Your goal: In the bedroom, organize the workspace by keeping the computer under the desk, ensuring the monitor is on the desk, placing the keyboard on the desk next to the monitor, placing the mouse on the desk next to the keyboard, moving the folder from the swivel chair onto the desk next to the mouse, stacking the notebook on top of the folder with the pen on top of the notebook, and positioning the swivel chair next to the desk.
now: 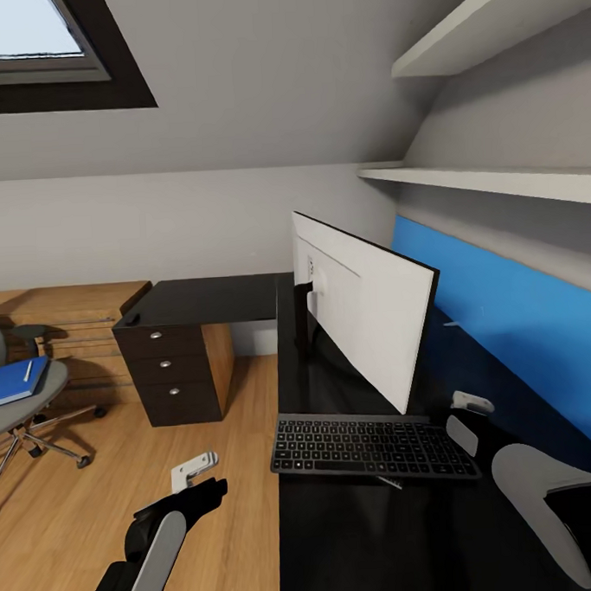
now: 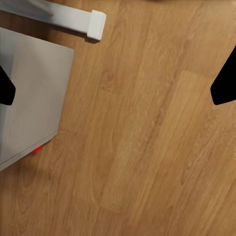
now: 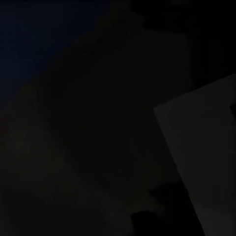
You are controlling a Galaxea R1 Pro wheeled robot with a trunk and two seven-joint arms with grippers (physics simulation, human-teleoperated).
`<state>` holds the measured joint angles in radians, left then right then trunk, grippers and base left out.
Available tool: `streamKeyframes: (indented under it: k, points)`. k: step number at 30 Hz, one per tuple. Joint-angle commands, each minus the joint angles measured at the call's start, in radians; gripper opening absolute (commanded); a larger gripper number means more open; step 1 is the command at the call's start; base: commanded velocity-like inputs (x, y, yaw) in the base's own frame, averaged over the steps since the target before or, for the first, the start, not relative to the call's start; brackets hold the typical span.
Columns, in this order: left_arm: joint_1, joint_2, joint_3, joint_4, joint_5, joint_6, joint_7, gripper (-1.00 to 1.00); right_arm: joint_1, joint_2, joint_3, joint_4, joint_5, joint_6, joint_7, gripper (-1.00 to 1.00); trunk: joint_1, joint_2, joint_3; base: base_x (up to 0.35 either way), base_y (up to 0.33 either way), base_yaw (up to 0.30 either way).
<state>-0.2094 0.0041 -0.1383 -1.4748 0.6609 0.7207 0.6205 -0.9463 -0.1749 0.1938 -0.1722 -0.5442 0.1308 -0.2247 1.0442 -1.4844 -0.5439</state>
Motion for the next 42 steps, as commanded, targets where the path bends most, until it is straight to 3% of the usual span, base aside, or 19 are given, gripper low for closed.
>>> streamKeyframes:
  k: [1, 26, 42]
  points:
    - [-0.001, 0.000, -0.001, -0.001, 0.009, 0.001, 0.010, 1.00, 0.000, -0.001, 0.009, -0.003, -0.006, 0.007, -0.008, 1.00, 0.000, -0.001, -0.001, 0.000, 0.000, 0.000]
    - [-0.001, 0.000, -0.001, -0.001, 0.011, 0.002, 0.008, 1.00, 0.000, 0.000, 0.009, -0.002, -0.005, 0.004, -0.009, 1.00, 0.000, -0.001, -0.001, -0.148, 0.028, 0.000]
    - [-0.001, 0.000, 0.000, -0.001, 0.011, 0.002, 0.008, 1.00, 0.000, -0.001, 0.008, -0.002, -0.005, 0.004, -0.009, 1.00, 0.000, -0.001, -0.001, -0.246, 0.194, 0.000]
